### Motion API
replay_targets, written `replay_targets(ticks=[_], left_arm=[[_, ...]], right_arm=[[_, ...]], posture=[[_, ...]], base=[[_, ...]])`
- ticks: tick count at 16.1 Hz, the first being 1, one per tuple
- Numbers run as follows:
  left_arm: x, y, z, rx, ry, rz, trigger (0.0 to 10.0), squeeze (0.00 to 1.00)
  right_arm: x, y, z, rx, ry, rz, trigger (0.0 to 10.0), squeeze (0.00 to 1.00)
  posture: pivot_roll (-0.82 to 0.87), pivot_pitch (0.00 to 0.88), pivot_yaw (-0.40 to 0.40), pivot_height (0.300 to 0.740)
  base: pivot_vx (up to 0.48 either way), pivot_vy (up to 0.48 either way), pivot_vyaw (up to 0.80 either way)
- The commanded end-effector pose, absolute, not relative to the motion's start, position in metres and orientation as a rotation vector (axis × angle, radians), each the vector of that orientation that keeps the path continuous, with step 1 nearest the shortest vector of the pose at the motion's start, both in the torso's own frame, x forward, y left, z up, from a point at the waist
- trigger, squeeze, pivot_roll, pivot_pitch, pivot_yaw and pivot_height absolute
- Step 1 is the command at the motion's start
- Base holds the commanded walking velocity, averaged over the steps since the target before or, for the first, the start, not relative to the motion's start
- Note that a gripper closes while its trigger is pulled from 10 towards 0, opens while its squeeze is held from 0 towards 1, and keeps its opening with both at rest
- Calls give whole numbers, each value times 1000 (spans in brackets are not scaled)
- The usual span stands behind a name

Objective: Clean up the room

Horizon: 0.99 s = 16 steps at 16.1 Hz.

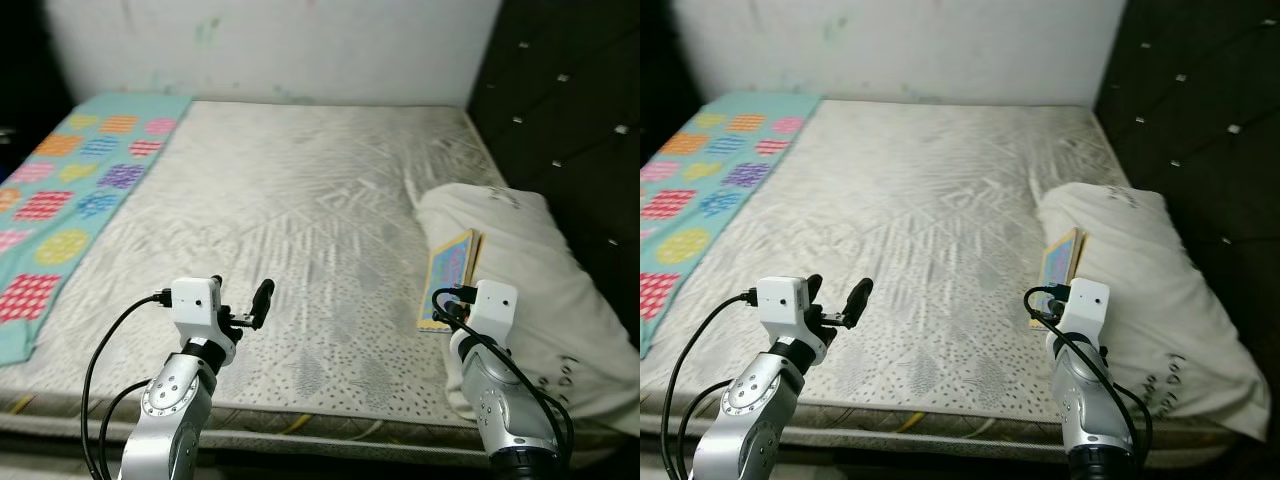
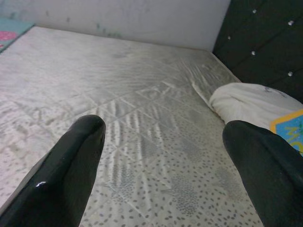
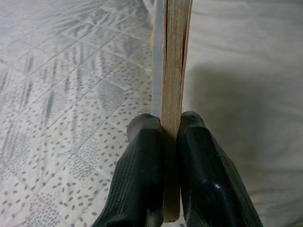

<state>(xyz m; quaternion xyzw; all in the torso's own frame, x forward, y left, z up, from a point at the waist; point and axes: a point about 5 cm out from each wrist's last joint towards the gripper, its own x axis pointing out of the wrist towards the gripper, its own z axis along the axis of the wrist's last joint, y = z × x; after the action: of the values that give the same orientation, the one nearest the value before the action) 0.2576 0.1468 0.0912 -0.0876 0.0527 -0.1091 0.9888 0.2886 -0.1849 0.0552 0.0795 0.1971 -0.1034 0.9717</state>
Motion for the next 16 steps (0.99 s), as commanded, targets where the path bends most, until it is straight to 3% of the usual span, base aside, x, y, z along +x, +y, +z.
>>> replay_targets(ticks=[1, 5, 12, 16], left_arm=[[258, 149, 91, -160, 115, -209, 10000, 0], [258, 149, 90, -142, 128, -210, 10000, 0], [257, 149, 88, -144, 138, -201, 10000, 0], [254, 153, 76, -134, 234, -176, 10000, 0]], right_arm=[[295, -187, 65, 158, 342, -226, 10000, 0], [298, -192, 68, 167, 323, -255, 10000, 0], [299, -186, 67, 202, 315, -257, 10000, 0], [299, -178, 63, 272, 346, -258, 10000, 0]], posture=[[-109, 0, 6, 740], [-108, 0, 6, 740], [-101, 0, 4, 740], [-90, 0, 6, 740]], base=[[0, 0, -800], [0, 0, -720], [0, 0, 0], [0, 0, 0]])
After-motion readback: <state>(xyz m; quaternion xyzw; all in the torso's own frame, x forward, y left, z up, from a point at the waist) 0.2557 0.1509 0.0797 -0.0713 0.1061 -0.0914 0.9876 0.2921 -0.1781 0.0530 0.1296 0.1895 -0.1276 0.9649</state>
